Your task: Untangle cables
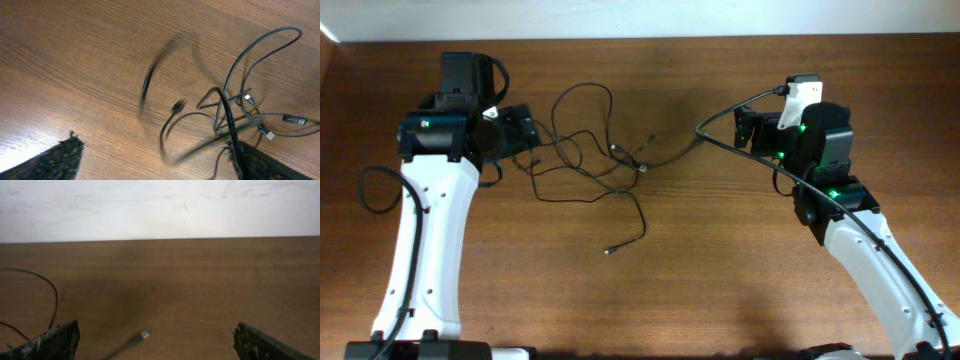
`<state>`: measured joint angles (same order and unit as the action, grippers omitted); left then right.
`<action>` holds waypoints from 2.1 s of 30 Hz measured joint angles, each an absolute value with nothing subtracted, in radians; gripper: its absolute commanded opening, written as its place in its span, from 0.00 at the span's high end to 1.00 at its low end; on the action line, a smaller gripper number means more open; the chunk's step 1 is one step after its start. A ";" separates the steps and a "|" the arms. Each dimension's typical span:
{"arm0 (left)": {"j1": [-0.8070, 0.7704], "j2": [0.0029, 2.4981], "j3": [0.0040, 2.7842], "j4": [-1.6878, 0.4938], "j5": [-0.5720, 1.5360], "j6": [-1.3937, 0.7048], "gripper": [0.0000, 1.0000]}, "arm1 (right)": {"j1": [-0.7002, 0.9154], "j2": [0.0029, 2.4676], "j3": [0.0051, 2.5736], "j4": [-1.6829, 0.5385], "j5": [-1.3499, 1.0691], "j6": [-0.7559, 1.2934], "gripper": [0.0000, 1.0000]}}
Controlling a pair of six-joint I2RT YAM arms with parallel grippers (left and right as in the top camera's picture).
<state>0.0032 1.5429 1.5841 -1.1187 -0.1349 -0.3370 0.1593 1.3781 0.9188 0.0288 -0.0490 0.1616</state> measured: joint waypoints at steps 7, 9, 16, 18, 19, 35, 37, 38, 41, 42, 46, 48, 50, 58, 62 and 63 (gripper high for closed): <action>0.003 1.543 1.584 -1.118 -0.268 -0.336 0.01 | 0.159 1.378 0.919 -0.008 -0.049 0.162 0.01; 0.003 1.543 1.584 -1.118 -0.297 -0.336 0.01 | 0.159 1.378 0.919 -0.019 -0.049 0.162 0.01; 0.003 1.543 1.584 -1.103 -0.324 -0.340 0.01 | 0.159 1.378 0.919 -0.106 -0.080 0.163 0.01; 0.003 1.543 1.580 -1.103 -0.310 -0.348 0.01 | 0.159 1.378 0.919 -0.145 -0.087 0.163 0.01; 0.003 1.543 1.568 -1.103 -0.302 -0.370 0.01 | 0.159 1.378 0.919 -0.163 -0.089 0.162 0.01; 0.088 1.980 1.444 -1.043 -0.284 -0.469 0.01 | 0.159 1.379 0.919 -0.292 -0.208 0.162 0.01; 0.121 2.002 1.443 -1.035 -0.284 -0.469 0.01 | 0.159 1.379 0.919 -0.297 -0.209 0.162 0.01; 0.136 2.011 1.443 -1.031 -0.285 -0.469 0.01 | 0.159 1.379 0.919 -0.298 -0.209 0.162 0.01; 0.166 2.035 1.443 -1.019 -0.288 -0.469 0.02 | 0.159 1.379 0.919 -0.300 -0.209 0.163 0.01; 0.168 2.038 1.441 -0.999 -0.289 -0.469 0.07 | 0.159 1.379 0.919 -0.301 -0.208 0.163 0.01; 0.169 2.039 1.412 -0.940 -0.289 -0.473 0.24 | 0.159 1.379 0.919 -0.304 -0.209 0.162 0.01; 0.169 2.039 1.383 -0.917 -0.289 -0.475 0.61 | 0.159 1.379 0.919 -0.304 -0.209 0.162 0.01; 0.169 2.038 1.366 -0.892 -0.289 -0.477 0.87 | 0.159 1.379 0.919 -0.308 -0.209 0.163 0.01; 0.171 2.037 1.354 -0.923 -0.241 -0.458 1.00 | 0.159 1.379 0.919 -0.311 -0.213 0.162 0.01; 0.171 1.947 1.516 -1.096 -0.104 -0.387 1.00 | 0.159 1.379 0.919 -0.310 -0.232 0.162 0.01; 0.171 1.903 1.565 -1.120 -0.096 -0.384 1.00 | 0.159 1.379 0.919 -0.314 -0.235 0.162 0.01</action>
<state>0.1707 1.9030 1.5650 -1.1198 -0.0959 -0.3836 0.1593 1.3792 0.9188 -0.3138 -0.2352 0.1619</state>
